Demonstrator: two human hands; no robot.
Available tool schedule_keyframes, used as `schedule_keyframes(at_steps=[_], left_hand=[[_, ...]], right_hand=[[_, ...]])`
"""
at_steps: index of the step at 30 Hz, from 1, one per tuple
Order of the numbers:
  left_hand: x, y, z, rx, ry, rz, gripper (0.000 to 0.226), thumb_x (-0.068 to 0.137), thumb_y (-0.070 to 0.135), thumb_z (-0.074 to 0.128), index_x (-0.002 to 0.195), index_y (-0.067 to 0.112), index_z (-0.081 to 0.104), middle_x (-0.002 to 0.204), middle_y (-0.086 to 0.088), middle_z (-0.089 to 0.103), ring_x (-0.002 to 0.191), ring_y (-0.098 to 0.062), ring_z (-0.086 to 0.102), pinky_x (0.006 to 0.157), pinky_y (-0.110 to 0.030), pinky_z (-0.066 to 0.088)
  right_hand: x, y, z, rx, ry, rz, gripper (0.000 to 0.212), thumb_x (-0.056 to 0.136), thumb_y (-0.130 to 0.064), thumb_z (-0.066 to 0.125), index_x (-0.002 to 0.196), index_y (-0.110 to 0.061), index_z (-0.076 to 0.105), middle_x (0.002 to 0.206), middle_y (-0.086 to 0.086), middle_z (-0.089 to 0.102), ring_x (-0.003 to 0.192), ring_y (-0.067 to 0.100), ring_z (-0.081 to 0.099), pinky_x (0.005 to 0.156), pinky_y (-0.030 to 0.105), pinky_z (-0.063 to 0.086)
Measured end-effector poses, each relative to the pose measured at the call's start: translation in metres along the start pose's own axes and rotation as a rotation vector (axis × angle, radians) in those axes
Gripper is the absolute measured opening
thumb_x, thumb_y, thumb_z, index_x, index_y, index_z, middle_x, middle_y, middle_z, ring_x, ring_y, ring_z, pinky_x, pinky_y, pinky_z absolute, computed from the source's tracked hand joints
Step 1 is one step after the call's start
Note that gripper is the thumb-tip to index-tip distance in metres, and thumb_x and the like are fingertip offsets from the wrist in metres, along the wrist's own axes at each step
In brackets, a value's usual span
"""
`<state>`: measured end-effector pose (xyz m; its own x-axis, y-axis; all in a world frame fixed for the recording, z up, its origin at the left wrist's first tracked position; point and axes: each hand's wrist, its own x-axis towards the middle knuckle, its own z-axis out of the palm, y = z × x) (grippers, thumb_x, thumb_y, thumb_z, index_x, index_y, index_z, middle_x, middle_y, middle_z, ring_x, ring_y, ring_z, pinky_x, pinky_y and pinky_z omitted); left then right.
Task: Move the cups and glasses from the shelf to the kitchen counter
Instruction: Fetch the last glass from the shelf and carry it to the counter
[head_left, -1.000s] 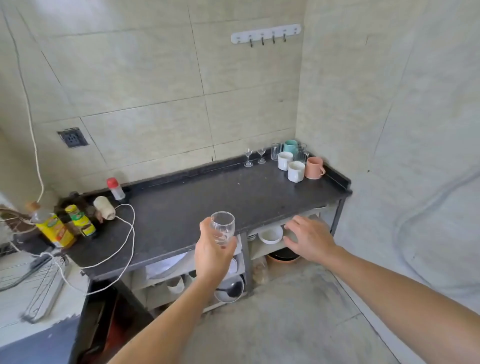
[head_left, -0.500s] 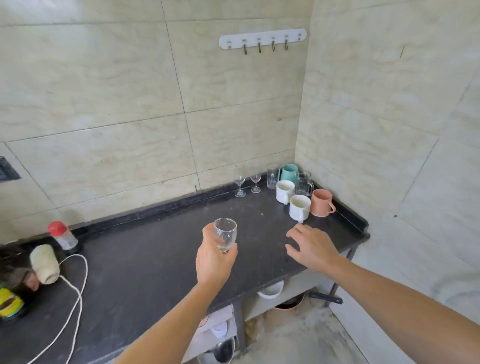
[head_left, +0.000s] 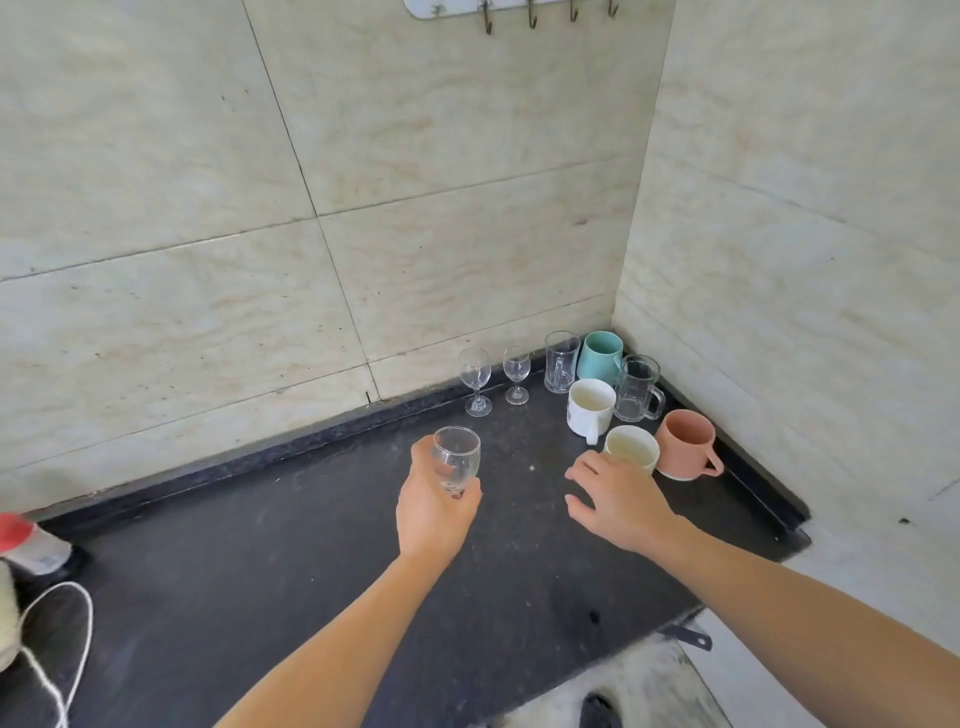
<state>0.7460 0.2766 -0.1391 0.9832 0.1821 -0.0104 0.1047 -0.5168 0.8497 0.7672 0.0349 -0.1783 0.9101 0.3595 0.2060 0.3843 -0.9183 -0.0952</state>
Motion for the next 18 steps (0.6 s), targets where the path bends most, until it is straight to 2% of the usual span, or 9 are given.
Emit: schedule_keyframes(at_steps=[3,8,10,12,14,16,18], left_hand=[[0.036,-0.003,0.023,0.019,0.026,-0.096,0.051,0.072,0.026,0.064,0.109,0.042,0.031,0.091,0.016,0.056,0.067,-0.019,0.064,0.059,-0.046,0.057],[0.094,-0.014,0.064,0.027,0.071,-0.247,0.058,0.071,0.024,0.066,0.115,0.041,0.033,0.096,0.015,0.057,0.079,-0.017,0.063,0.066,-0.045,0.057],[0.116,-0.02,0.079,0.027,0.115,-0.282,0.057,0.073,0.022,0.068,0.118,0.036,0.037,0.102,0.011,0.056,0.083,-0.013,0.06,0.066,-0.039,0.055],[0.137,-0.027,0.092,0.02,0.149,-0.299,0.056,0.073,0.02,0.071,0.119,0.031,0.041,0.108,0.009,0.054,0.084,-0.01,0.056,0.06,-0.022,0.046],[0.157,-0.033,0.105,-0.003,0.161,-0.317,0.055,0.073,0.018,0.073,0.118,0.03,0.044,0.11,0.009,0.053,0.088,-0.01,0.054,0.056,-0.012,0.036],[0.177,-0.039,0.117,-0.032,0.16,-0.329,0.054,0.072,0.016,0.074,0.114,0.033,0.044,0.109,0.009,0.055,0.091,-0.011,0.054,0.06,-0.012,0.037],[0.196,-0.047,0.131,-0.053,0.152,-0.348,0.054,0.072,0.018,0.075,0.112,0.034,0.042,0.106,0.01,0.055,0.092,-0.012,0.055,0.066,-0.018,0.04]], right_hand=[[0.029,0.023,0.037,0.038,-0.055,-0.035,0.024,0.074,-0.036,0.061,0.087,-0.016,0.066,0.083,-0.001,0.062,0.067,0.021,0.058,0.052,0.032,0.046],[0.071,0.052,0.099,0.088,-0.167,-0.085,0.023,0.067,-0.035,0.067,0.081,-0.017,0.066,0.078,-0.003,0.061,0.062,0.019,0.058,0.049,0.029,0.043],[0.082,0.061,0.125,0.089,-0.228,-0.109,0.024,0.068,-0.034,0.069,0.084,-0.016,0.065,0.082,-0.002,0.061,0.066,0.02,0.059,0.05,0.028,0.042],[0.089,0.068,0.148,0.093,-0.279,-0.12,0.028,0.07,-0.032,0.069,0.091,-0.015,0.065,0.092,0.001,0.063,0.076,0.022,0.061,0.054,0.031,0.047],[0.093,0.071,0.166,0.12,-0.321,-0.107,0.035,0.069,-0.031,0.072,0.099,-0.013,0.064,0.105,0.006,0.063,0.09,0.026,0.062,0.06,0.034,0.052],[0.096,0.073,0.18,0.139,-0.349,-0.101,0.043,0.068,-0.03,0.073,0.106,-0.012,0.063,0.117,0.01,0.061,0.105,0.029,0.06,0.07,0.038,0.053],[0.098,0.076,0.192,0.137,-0.367,-0.081,0.046,0.073,-0.032,0.069,0.114,-0.012,0.06,0.127,0.013,0.056,0.117,0.031,0.054,0.084,0.042,0.051]])
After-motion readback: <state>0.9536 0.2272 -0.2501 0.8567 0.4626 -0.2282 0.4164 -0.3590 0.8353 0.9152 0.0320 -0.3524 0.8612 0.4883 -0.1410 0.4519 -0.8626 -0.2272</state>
